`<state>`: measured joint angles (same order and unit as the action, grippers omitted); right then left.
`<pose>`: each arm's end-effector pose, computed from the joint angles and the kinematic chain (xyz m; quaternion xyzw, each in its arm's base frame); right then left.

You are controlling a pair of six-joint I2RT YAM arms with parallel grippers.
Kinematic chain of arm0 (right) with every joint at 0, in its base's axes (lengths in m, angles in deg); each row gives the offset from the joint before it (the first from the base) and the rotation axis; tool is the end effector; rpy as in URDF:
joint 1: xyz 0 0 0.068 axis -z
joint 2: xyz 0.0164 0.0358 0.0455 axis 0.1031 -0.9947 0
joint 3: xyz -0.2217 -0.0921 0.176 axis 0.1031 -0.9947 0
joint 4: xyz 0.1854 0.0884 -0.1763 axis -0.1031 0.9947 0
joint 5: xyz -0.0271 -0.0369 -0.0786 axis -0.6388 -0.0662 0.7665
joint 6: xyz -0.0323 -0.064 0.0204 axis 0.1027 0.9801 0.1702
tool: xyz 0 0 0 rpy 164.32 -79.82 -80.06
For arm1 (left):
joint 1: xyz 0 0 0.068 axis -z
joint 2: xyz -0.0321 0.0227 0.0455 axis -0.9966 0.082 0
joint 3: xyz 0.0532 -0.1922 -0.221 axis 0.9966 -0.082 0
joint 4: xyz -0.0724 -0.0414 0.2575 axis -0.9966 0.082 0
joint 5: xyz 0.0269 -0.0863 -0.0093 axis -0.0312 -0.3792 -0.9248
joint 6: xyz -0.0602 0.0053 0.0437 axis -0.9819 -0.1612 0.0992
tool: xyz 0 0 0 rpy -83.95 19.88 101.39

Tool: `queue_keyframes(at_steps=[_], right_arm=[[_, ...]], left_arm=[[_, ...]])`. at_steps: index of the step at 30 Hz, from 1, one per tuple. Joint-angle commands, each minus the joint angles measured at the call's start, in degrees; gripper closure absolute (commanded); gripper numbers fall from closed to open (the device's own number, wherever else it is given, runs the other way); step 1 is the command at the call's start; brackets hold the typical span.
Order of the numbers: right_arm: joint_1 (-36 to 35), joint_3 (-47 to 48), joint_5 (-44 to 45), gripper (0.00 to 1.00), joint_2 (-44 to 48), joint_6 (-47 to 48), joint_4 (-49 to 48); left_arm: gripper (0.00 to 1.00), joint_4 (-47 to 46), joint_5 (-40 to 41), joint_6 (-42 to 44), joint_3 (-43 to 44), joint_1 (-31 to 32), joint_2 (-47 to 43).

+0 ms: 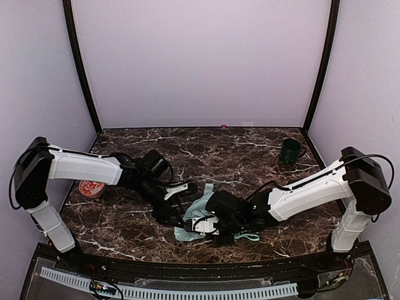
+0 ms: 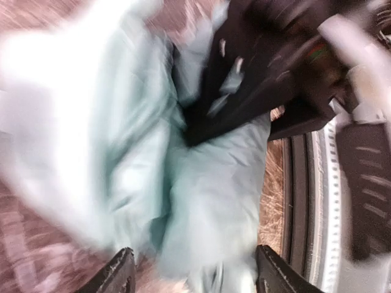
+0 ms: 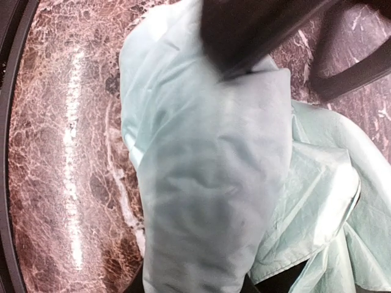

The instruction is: Put away the umbrella

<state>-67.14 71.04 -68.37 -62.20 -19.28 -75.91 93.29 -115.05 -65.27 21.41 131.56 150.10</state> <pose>0.1126 0.3465 0.1426 -0.6945 0.6529 0.0802 0.2915 0.2164 -0.2846 0.1644 0.5835 0.7099 -0.3699 0.1369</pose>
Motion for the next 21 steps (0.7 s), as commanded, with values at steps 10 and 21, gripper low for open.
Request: queue_keyframes(at_steps=[10,21], right_arm=[[12.48,11.17,-33.48,0.96,-14.31,-8.14,26.55],[16.89,23.83,-45.0,0.89,-26.9,-1.85,43.71]], left_arm=[[0.63,-34.12,30.81,12.73,-26.85,9.8,-41.58],[0.34,-24.86,32.16,31.45,-25.39,16.13,-31.5]])
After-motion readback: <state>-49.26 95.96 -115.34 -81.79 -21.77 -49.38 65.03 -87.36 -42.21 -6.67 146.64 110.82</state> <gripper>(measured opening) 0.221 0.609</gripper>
